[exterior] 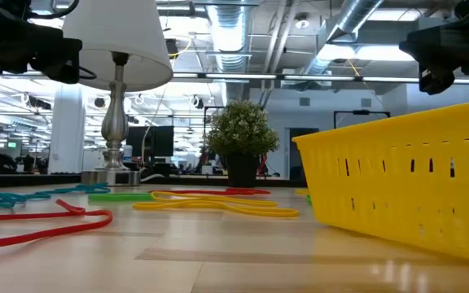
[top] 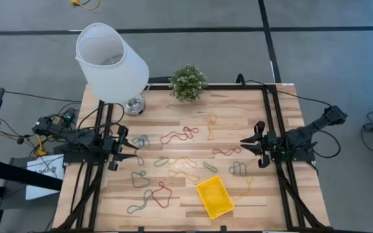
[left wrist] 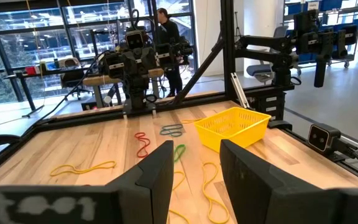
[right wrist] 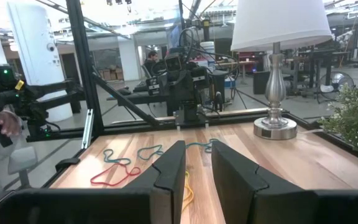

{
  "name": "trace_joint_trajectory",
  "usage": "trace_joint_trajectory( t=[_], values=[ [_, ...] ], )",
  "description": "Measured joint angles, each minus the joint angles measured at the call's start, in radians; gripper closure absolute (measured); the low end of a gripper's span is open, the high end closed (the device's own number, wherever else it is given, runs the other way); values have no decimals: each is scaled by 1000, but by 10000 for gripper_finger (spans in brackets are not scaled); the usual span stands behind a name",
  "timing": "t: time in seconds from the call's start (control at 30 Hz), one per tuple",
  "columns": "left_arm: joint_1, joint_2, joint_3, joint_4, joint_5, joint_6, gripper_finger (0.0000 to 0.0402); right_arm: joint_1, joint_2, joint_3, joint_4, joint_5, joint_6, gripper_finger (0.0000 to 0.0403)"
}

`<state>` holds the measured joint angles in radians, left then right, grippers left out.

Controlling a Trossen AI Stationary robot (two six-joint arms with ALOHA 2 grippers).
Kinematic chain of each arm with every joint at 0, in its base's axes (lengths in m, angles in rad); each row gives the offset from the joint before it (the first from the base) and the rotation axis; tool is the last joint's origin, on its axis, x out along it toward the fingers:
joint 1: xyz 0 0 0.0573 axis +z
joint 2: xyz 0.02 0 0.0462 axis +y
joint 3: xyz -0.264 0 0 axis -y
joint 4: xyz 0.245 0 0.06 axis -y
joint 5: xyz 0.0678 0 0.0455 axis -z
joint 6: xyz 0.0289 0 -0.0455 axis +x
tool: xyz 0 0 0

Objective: Pick and place items into bin

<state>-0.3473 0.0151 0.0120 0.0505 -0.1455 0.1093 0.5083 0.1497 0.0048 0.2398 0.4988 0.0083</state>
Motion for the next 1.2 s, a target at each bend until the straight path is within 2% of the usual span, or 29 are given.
trace_joint_trajectory(
  t=[0.37, 0.57, 0.7, 0.8, 0.9, 1.0, 1.1, 1.2],
  values=[
    [0, 0, 0, 1, -6, 6, 278, 0, 0, 0, 0, 0, 0, 331],
    [0, 0, 0, 24, -121, 34, 278, 0, 0, 0, 0, 0, 0, 331],
    [0, 0, 0, 197, -239, 92, 278, 0, 0, 0, 0, 0, 0, 331],
    [0, 0, 3, 343, -205, 228, 278, 0, 0, 0, 0, 0, 0, 331],
    [0, 1, 53, 393, -175, 311, 278, 0, 0, 0, 0, 0, 0, 331],
    [0, 11, 139, 371, -307, 298, 278, 0, 0, 0, 0, 0, 0, 331],
    [0, 39, 244, 231, -484, 291, 278, 0, 0, 0, 0, 0, 0, 331],
    [0, 100, 368, 48, -543, 249, 278, 0, 0, 0, 0, 0, 0, 331]
  ],
)
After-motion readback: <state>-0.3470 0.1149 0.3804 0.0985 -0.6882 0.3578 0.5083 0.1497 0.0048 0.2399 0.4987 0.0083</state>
